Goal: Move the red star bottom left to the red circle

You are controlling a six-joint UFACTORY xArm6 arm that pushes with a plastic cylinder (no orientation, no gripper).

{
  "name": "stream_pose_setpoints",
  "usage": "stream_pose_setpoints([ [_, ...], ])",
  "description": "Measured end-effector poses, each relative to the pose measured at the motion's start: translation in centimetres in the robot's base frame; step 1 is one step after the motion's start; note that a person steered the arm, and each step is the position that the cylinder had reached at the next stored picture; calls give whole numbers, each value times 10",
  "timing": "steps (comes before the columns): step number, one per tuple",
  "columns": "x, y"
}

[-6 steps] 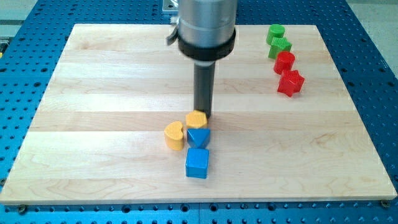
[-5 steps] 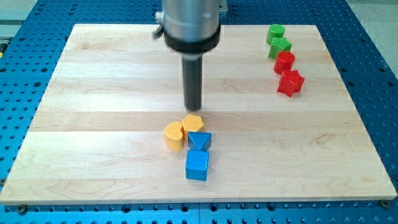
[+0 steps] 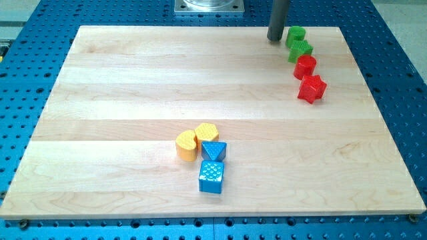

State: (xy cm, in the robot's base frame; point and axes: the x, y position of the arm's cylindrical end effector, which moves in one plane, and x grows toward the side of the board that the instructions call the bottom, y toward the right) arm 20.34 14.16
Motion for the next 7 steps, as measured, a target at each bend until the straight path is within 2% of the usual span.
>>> stream_pose_setpoints([
  [1,-12,59],
  [2,2,48],
  [4,95,14],
  [6,85,24],
  [7,135,36],
])
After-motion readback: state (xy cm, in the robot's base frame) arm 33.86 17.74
